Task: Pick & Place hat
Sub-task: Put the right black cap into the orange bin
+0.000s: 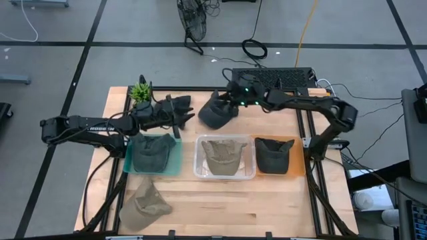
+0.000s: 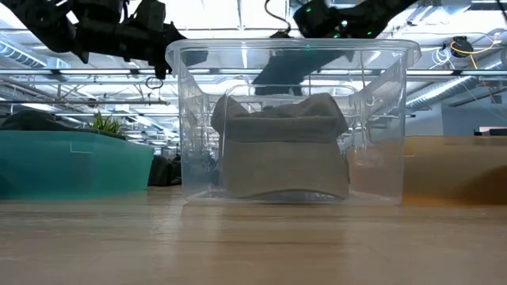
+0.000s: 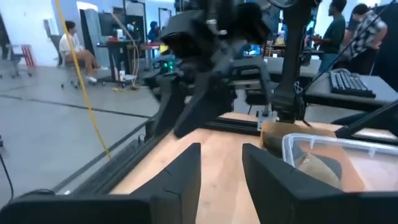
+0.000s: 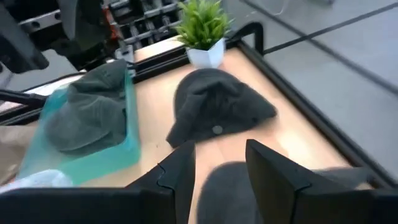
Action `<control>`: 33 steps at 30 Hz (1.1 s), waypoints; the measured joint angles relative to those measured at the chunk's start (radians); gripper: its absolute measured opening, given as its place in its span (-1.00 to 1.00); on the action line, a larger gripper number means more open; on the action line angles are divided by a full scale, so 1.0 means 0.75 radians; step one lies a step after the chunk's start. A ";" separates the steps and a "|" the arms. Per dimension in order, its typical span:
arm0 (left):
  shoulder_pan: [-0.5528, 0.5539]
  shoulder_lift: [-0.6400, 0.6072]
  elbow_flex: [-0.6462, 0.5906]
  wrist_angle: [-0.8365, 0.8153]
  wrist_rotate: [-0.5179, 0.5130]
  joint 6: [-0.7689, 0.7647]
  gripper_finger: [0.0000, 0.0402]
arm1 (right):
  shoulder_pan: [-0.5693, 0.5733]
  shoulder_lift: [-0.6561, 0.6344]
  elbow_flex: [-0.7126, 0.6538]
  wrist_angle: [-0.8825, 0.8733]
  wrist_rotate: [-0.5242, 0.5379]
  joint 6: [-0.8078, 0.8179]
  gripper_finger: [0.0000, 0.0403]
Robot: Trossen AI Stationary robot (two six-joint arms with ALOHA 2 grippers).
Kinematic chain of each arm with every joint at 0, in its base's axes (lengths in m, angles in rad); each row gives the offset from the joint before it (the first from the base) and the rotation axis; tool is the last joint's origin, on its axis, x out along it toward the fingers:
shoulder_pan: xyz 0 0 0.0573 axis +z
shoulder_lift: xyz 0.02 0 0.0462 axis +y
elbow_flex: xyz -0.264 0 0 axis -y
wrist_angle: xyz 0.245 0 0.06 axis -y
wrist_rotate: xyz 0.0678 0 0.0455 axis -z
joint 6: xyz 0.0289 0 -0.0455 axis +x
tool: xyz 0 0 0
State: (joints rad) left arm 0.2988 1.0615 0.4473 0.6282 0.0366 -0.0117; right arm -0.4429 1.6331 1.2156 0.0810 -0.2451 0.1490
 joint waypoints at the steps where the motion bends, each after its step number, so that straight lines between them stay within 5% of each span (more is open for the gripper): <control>1: 0.013 0.000 0.000 0.000 0.021 0.015 -0.37 | -0.007 0.035 0.034 -0.007 -0.023 0.004 -0.35; 14: 0.393 0.000 0.030 0.156 0.405 -0.020 -0.37 | -0.028 0.262 0.179 -0.128 -0.064 0.041 -0.35; 33: 0.479 0.001 0.063 -0.065 0.419 0.072 -0.37 | 0.024 0.330 0.176 -0.225 0.187 0.138 -0.21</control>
State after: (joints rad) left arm 0.6579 1.0618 0.4942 0.5795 0.3508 0.0423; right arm -0.4248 1.8804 1.3475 -0.0881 -0.1047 0.2525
